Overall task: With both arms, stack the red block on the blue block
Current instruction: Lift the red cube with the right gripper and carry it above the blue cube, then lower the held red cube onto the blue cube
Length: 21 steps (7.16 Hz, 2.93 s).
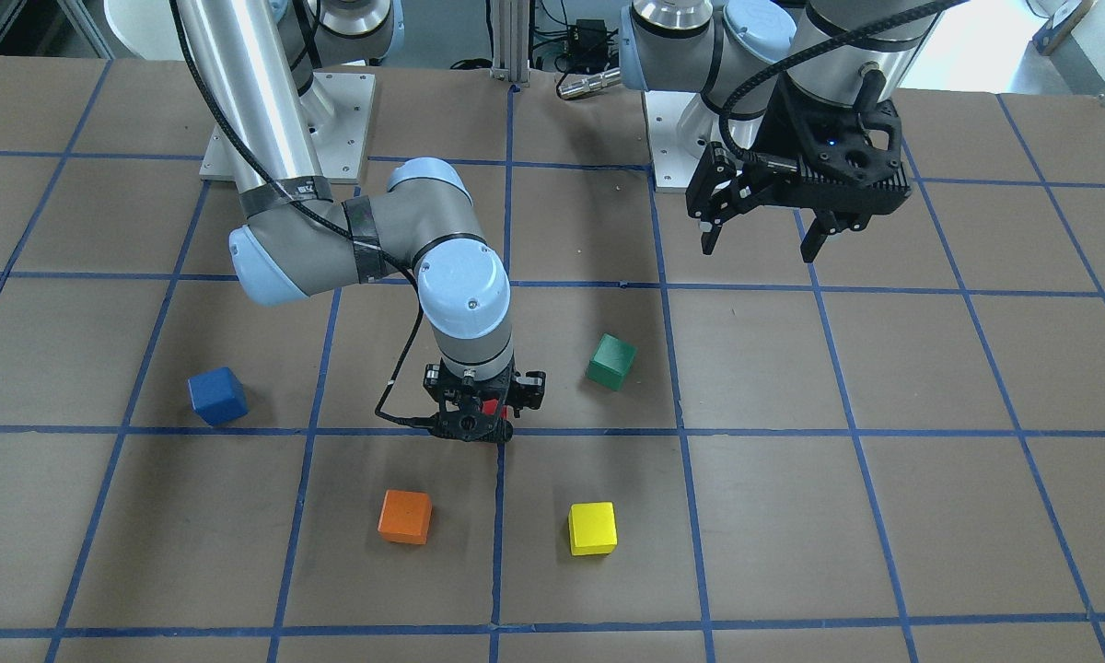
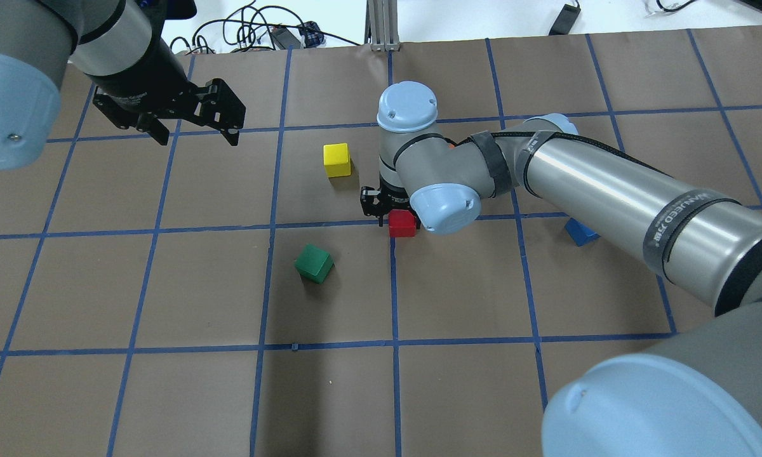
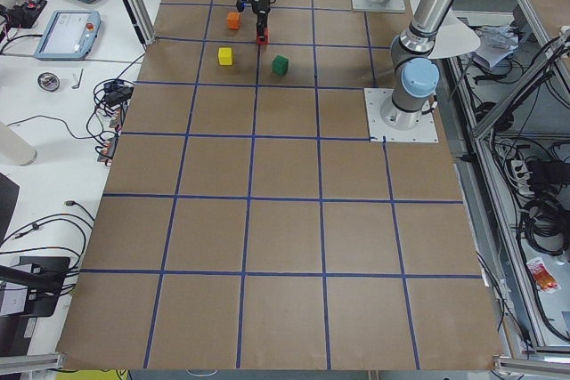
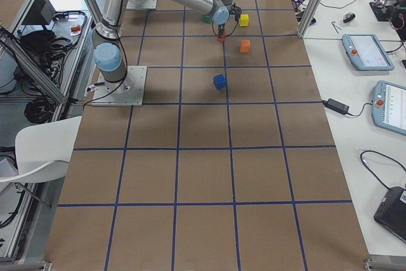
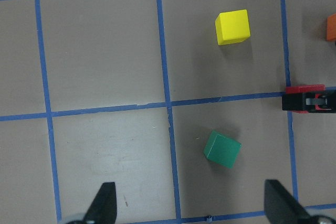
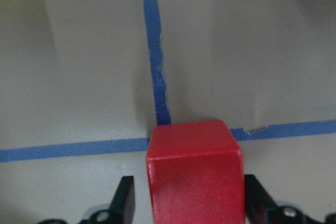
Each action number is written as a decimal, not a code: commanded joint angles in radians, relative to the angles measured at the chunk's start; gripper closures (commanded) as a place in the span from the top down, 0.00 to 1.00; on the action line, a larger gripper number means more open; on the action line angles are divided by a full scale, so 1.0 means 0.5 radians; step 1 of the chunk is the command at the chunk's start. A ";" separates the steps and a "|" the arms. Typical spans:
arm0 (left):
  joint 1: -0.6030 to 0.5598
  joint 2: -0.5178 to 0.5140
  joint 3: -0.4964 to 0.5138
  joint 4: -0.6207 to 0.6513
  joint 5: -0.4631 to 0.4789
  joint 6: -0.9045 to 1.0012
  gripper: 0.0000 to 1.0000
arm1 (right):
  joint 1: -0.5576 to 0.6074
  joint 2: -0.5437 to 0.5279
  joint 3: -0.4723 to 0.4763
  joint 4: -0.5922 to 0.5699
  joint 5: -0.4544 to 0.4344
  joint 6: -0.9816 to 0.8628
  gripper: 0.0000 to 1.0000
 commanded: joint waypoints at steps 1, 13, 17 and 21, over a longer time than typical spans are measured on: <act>0.000 0.003 -0.009 0.000 0.000 0.000 1.00 | -0.004 -0.022 -0.009 0.024 -0.005 -0.002 0.00; 0.000 -0.006 0.000 0.000 -0.006 0.000 1.00 | -1.027 -0.792 0.015 1.021 -0.266 -1.347 0.00; 0.000 -0.009 0.003 0.000 -0.003 -0.003 1.00 | -1.215 -0.773 0.272 0.663 -0.256 -1.769 0.00; 0.000 -0.009 0.006 0.000 -0.009 -0.003 1.00 | -1.219 -0.770 0.448 0.444 -0.220 -1.763 0.00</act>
